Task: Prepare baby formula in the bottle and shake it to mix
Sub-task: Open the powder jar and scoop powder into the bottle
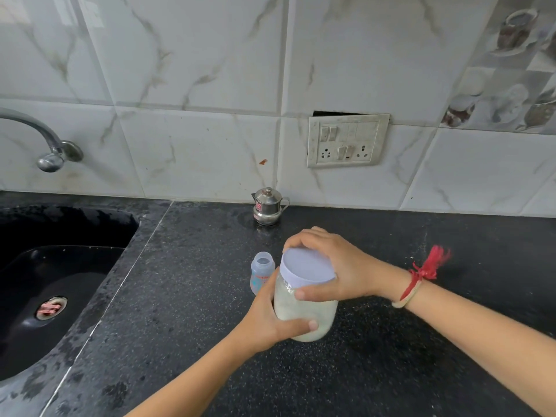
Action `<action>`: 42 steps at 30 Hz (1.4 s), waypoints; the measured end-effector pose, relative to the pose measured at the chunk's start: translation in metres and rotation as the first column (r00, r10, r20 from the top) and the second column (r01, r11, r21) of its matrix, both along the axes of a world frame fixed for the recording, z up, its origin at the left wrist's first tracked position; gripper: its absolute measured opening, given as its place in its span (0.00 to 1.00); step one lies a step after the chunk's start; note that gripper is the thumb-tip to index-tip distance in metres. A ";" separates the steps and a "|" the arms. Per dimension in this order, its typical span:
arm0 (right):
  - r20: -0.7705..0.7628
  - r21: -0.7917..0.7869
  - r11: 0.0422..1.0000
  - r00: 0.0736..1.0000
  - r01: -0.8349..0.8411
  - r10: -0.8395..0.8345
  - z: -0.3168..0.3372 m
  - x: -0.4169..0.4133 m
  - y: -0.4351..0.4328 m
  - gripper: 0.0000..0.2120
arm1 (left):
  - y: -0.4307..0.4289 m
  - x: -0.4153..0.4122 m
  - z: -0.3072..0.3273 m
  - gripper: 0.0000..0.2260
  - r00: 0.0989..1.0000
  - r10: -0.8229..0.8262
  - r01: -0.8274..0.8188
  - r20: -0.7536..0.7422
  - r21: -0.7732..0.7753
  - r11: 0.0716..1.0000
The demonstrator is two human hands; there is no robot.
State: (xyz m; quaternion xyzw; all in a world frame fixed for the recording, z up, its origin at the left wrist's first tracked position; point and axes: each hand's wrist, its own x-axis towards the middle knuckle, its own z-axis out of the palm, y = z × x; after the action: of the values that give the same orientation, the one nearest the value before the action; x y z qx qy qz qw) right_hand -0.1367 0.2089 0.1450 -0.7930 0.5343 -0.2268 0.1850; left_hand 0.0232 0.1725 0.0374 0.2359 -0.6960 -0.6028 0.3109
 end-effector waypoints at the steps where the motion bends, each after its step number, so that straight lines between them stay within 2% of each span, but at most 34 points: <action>1: -0.025 0.055 0.997 0.999 -0.047 0.049 0.006 -0.003 -0.004 0.31 | 0.001 0.000 0.001 0.38 1.000 -0.010 0.010 -0.010 0.010 1.000; 4: -0.154 0.216 0.970 0.977 -0.114 0.149 0.026 -0.014 -0.017 0.38 | -0.001 -0.001 0.006 0.40 0.999 0.012 -0.011 -0.035 0.019 1.000; 6: -0.203 0.337 0.939 0.968 -0.071 0.146 0.039 -0.021 -0.023 0.45 | -0.006 0.000 0.008 0.39 0.998 0.048 -0.048 -0.040 0.002 0.999; 8: -0.250 0.375 0.927 0.965 0.016 0.084 0.047 -0.020 -0.023 0.46 | -0.010 0.000 0.008 0.39 0.997 0.072 -0.073 -0.028 -0.023 0.997; 11: -0.459 0.231 0.960 0.888 0.156 -0.034 0.041 -0.004 -0.017 0.42 | -0.014 -0.001 0.003 0.38 0.995 0.100 -0.100 -0.001 -0.044 0.994; 13: -0.578 0.117 0.977 0.812 0.178 -0.079 0.035 0.005 -0.016 0.35 | -0.016 -0.002 0.000 0.36 0.995 0.101 -0.101 0.012 -0.062 0.993; 14: -0.590 0.107 0.980 0.804 0.169 -0.075 0.034 0.008 -0.017 0.30 | -0.016 -0.003 -0.002 0.35 0.995 0.102 -0.101 0.018 -0.067 0.993; 17: -0.493 0.261 0.963 0.868 0.073 0.067 0.042 0.005 -0.018 0.24 | -0.019 -0.004 -0.005 0.35 0.993 0.111 -0.109 0.027 -0.077 0.991; 20: -0.301 0.462 0.879 0.911 -0.119 0.282 0.055 -0.002 -0.020 0.31 | -0.023 -0.004 -0.008 0.40 0.995 0.091 -0.088 0.028 -0.093 0.992; 21: -0.237 0.489 0.858 0.921 -0.161 0.308 0.056 -0.003 -0.021 0.33 | -0.024 -0.004 -0.010 0.40 0.995 0.091 -0.088 0.027 -0.097 0.991; 23: -0.232 0.419 0.903 0.950 -0.096 0.209 0.053 -0.004 -0.023 0.39 | -0.025 -0.002 -0.013 0.39 0.993 0.116 -0.113 0.028 -0.101 0.988; 24: -0.315 0.324 0.946 0.945 0.017 0.091 0.048 -0.003 -0.023 0.41 | -0.025 -0.002 -0.013 0.38 0.991 0.127 -0.124 0.033 -0.101 0.987; 26: -0.547 0.150 0.960 0.829 0.235 -0.117 0.038 0.001 -0.023 0.40 | -0.025 -0.002 -0.014 0.37 0.990 0.134 -0.128 0.048 -0.113 0.985; 27: -0.613 0.137 0.948 0.776 0.288 -0.147 0.034 0.002 -0.023 0.39 | -0.025 -0.001 -0.014 0.37 0.990 0.132 -0.125 0.052 -0.123 0.985; 28: -0.630 0.172 0.934 0.764 0.314 -0.141 0.031 0.003 -0.024 0.37 | -0.025 -0.001 -0.014 0.36 0.990 0.126 -0.118 0.056 -0.132 0.984; 30: -0.571 0.292 0.907 0.816 0.303 -0.090 0.029 0.001 -0.026 0.31 | -0.025 -0.001 -0.015 0.36 0.992 0.109 -0.098 0.066 -0.145 0.984; 32: -0.528 0.375 0.902 0.849 0.214 0.018 0.032 -0.002 -0.025 0.25 | -0.024 -0.001 -0.016 0.37 0.992 0.099 -0.086 0.075 -0.155 0.984; 35: -0.493 0.413 0.909 0.852 0.051 0.177 0.040 -0.007 -0.022 0.31 | -0.024 -0.003 -0.019 0.38 0.992 0.101 -0.089 0.081 -0.147 0.985; 37: -0.464 0.338 0.940 0.862 -0.042 0.206 0.042 -0.013 -0.021 0.34 | -0.027 -0.004 -0.022 0.39 0.990 0.122 -0.113 0.066 -0.123 0.986; 39: -0.363 0.202 0.976 0.918 -0.086 0.156 0.043 -0.022 -0.019 0.34 | -0.031 -0.003 -0.026 0.40 0.987 0.151 -0.146 0.046 -0.100 0.984; 42: -0.133 0.019 1.000 0.991 -0.002 0.005 0.033 -0.040 -0.014 0.33 | -0.034 -0.001 -0.027 0.38 0.984 0.180 -0.177 0.017 -0.111 0.978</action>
State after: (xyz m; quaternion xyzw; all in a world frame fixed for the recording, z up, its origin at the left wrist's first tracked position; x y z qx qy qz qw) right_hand -0.1768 0.1945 0.1778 -0.8055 0.5461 -0.1682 0.1568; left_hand 0.0218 0.1389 0.0100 0.2880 -0.7079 -0.5305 0.3666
